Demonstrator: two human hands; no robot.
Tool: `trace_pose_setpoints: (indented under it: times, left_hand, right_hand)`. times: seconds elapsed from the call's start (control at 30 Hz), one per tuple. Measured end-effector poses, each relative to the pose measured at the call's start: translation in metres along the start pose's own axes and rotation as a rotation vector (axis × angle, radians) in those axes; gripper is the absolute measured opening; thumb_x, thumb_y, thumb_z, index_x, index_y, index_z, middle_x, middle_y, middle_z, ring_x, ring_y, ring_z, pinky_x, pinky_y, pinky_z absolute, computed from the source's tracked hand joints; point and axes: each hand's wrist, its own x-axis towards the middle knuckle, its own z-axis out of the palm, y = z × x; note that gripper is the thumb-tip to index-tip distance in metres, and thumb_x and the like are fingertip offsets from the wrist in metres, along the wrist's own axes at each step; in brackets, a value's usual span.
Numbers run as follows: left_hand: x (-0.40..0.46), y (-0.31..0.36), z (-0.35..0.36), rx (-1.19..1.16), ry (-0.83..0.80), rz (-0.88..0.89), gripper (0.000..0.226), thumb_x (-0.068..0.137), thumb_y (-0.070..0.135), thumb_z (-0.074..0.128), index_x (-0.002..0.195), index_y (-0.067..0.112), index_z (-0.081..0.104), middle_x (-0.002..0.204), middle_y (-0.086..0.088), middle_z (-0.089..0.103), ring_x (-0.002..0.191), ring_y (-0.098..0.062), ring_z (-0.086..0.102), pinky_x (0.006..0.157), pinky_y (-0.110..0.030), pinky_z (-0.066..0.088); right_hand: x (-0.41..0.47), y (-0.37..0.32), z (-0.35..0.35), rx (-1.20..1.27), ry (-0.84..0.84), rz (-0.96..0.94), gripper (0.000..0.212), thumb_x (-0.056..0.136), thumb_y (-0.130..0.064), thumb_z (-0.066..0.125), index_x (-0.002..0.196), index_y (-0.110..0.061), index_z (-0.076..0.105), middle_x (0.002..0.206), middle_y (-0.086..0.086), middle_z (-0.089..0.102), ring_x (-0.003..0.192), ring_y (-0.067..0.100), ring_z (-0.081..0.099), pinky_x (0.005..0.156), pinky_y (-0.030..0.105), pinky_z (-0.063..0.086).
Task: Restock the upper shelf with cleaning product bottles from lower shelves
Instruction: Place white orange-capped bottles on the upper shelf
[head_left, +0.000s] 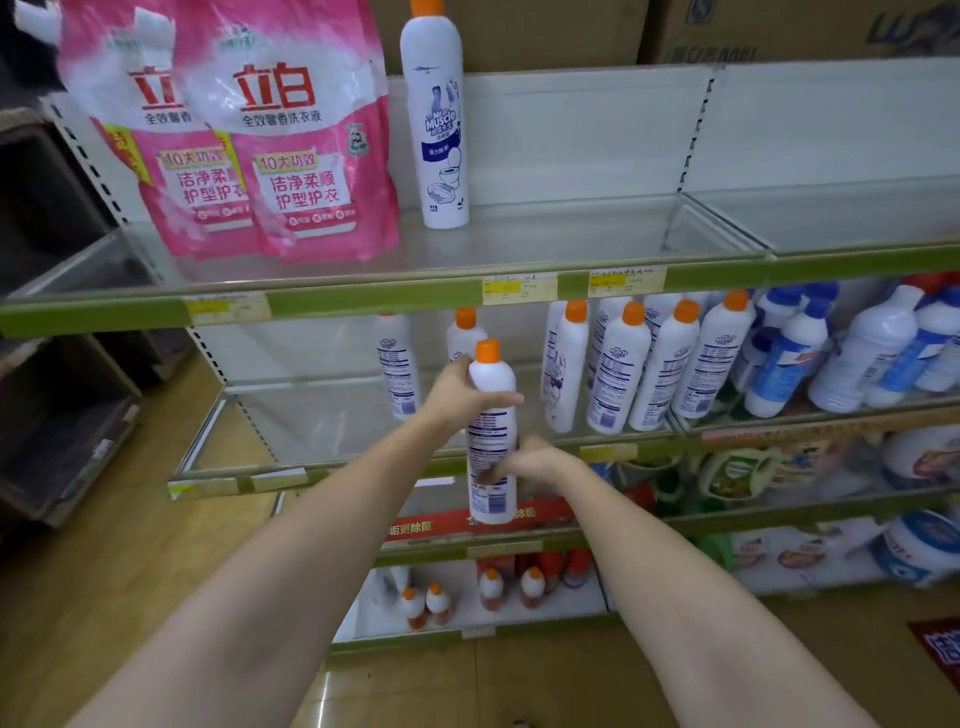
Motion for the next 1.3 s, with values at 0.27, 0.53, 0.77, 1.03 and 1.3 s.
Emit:
trace_pose_setpoints:
  times: [0.27,0.53,0.77,1.03,1.3]
  left_hand:
    - [-0.055,-0.022,-0.045,-0.106,0.044,-0.051,0.068,0.059,0.035,0.095,0.114,0.015,0.060,0.104,-0.003,0.071,0.092,-0.020,0.070,0.078,-0.039,0.060]
    - [-0.108,-0.032,-0.090,-0.181,0.016,-0.039,0.062,0.064,0.027,0.093,0.114,0.011,0.061,0.103,-0.006,0.071,0.090,-0.021,0.070,0.069,-0.032,0.057]
    - [-0.142,-0.042,-0.116,-0.232,0.024,-0.097,0.058,0.070,0.029,0.090,0.114,0.012,0.056,0.097,-0.004,0.068,0.080,-0.016,0.068,0.057,-0.027,0.052]
    - [-0.151,-0.044,-0.140,-0.234,0.011,-0.122,0.072,0.067,0.037,0.089,0.123,0.012,0.053,0.109,-0.010,0.070,0.089,-0.024,0.072,0.071,-0.037,0.058]
    - [-0.149,-0.024,-0.143,-0.069,0.230,-0.263,0.092,0.072,0.031,0.087,0.140,0.012,0.028,0.128,-0.014,0.051,0.114,-0.035,0.058,0.096,-0.047,0.052]
  right_hand:
    - [-0.047,-0.021,0.065,0.048,-0.124,0.023,0.043,0.072,-0.018,0.086,0.111,-0.021,0.068,0.107,0.001,0.077,0.100,0.021,0.073,0.090,0.042,0.059]
    - [-0.089,-0.035,0.123,0.024,-0.149,0.016,0.059,0.069,-0.031,0.089,0.122,-0.022,0.065,0.113,0.000,0.076,0.108,0.023,0.071,0.101,0.048,0.053]
    - [-0.113,-0.046,0.161,0.013,-0.138,0.022,0.057,0.069,-0.031,0.088,0.121,-0.023,0.065,0.111,0.000,0.076,0.107,0.022,0.071,0.101,0.050,0.053]
    - [-0.125,-0.062,0.183,-0.129,0.056,-0.114,0.051,0.059,-0.038,0.089,0.104,-0.023,0.070,0.098,-0.001,0.077,0.091,0.021,0.074,0.088,0.048,0.060]
    - [-0.130,-0.082,0.208,-0.545,0.390,-0.223,0.034,0.069,-0.052,0.075,0.083,-0.023,0.066,0.078,-0.003,0.069,0.071,0.018,0.067,0.063,0.035,0.058]
